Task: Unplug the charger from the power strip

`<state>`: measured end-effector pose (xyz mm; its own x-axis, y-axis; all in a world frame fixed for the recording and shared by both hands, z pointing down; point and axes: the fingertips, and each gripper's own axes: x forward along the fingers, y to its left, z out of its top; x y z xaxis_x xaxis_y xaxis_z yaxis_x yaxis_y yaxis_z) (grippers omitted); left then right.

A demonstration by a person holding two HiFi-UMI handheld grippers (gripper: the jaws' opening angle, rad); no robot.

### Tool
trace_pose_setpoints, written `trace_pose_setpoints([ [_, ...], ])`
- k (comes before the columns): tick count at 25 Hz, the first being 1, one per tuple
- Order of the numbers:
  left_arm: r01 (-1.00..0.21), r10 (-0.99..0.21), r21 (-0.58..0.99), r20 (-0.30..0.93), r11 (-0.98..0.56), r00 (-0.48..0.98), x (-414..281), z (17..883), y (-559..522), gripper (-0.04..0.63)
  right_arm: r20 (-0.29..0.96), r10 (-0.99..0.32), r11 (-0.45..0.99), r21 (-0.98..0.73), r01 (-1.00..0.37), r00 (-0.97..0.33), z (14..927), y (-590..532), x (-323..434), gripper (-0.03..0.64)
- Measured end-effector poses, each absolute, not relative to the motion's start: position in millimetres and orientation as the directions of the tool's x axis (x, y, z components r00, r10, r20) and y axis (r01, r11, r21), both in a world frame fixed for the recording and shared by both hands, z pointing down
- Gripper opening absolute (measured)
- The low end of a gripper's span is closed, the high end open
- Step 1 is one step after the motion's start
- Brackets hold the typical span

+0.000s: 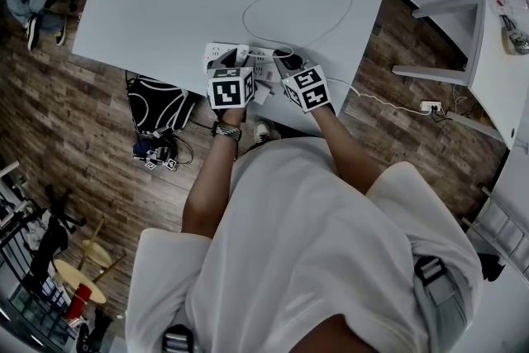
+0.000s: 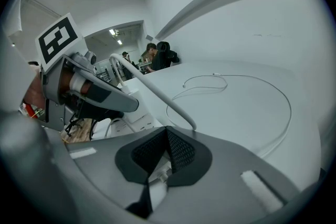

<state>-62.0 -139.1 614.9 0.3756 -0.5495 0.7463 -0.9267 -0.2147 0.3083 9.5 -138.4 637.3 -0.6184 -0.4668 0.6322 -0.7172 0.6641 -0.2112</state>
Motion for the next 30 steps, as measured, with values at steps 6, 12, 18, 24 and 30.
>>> trace_pose_setpoints([
  [6,-0.925,-0.549,0.315,0.745,-0.211,0.379,-61.1,614.8,-139.6,0.149,0.631,-0.466,0.665,-0.212,-0.716,-0.62,637.4,-139.1,10.7,0.002],
  [12,-0.922,-0.549,0.324,0.741,-0.211,0.386,-61.7,615.6,-139.6,0.149,0.631,-0.463,0.664,-0.218,-0.715,-0.622,638.4,-138.8,10.0,0.002],
  [18,-0.924,-0.551,0.325,0.742,-0.203,0.382,-63.2,612.8,-138.7,0.149,0.631,-0.46,0.663,-0.224,-0.714,-0.625,636.0,-138.0,8.9,0.002],
  [24,-0.92,-0.551,0.335,0.737,-0.205,0.391,-63.1,613.2,-139.3,0.15,0.629,-0.46,0.656,-0.235,-0.718,-0.626,636.8,-139.0,9.2,0.002],
  [30,-0.921,-0.554,0.328,0.737,-0.208,0.387,-62.1,612.4,-138.7,0.15,0.627,-0.46,0.653,-0.24,-0.718,-0.628,636.0,-138.7,10.1,0.002],
])
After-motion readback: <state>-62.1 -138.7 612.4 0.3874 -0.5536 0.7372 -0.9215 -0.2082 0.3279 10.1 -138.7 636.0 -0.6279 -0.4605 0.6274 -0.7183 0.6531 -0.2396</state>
